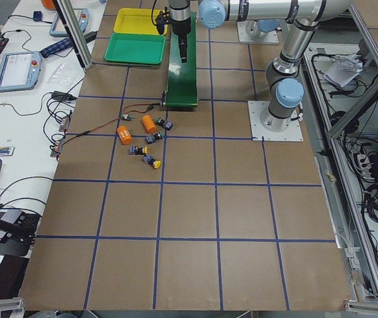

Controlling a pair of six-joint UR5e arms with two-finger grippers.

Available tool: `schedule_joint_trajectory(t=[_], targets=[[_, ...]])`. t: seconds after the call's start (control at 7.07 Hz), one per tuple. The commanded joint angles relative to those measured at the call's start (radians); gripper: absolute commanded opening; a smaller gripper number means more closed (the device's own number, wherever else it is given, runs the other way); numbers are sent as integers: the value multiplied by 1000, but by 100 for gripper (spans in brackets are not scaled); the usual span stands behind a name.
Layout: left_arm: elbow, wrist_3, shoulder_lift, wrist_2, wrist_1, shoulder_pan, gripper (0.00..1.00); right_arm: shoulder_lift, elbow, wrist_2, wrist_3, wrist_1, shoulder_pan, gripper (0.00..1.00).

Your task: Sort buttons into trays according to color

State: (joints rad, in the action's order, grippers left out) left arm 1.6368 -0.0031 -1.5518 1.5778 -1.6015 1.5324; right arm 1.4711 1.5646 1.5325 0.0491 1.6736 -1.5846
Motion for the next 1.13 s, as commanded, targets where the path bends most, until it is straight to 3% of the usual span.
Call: schedule_joint_trajectory(t=[0.0, 0.99], targets=[[1, 2, 10, 4, 3, 0, 100, 0, 0, 0, 0, 0, 0, 100], [1, 11, -2, 2, 40, -3, 100, 0, 14, 0, 2, 0, 0, 100]])
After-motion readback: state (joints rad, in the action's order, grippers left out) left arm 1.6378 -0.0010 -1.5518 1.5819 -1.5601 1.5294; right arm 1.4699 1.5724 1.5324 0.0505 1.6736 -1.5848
